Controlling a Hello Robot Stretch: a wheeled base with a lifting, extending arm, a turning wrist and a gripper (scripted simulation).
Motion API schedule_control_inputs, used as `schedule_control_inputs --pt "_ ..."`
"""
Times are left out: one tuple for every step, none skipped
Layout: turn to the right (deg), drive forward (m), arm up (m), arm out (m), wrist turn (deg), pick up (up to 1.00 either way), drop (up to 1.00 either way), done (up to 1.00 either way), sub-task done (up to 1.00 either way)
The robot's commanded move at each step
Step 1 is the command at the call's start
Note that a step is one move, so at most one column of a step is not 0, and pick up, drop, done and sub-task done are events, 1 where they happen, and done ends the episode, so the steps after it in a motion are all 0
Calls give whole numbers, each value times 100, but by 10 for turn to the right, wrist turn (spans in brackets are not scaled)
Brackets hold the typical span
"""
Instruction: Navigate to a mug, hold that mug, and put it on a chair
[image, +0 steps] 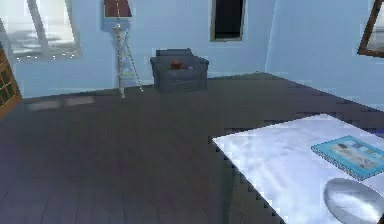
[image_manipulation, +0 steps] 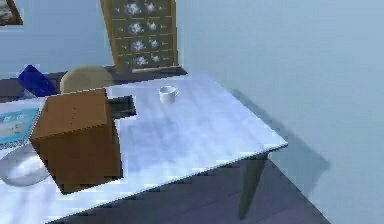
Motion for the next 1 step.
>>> schedule_control_inputs --pt "450 0 0 0 0 0 0 0 0"
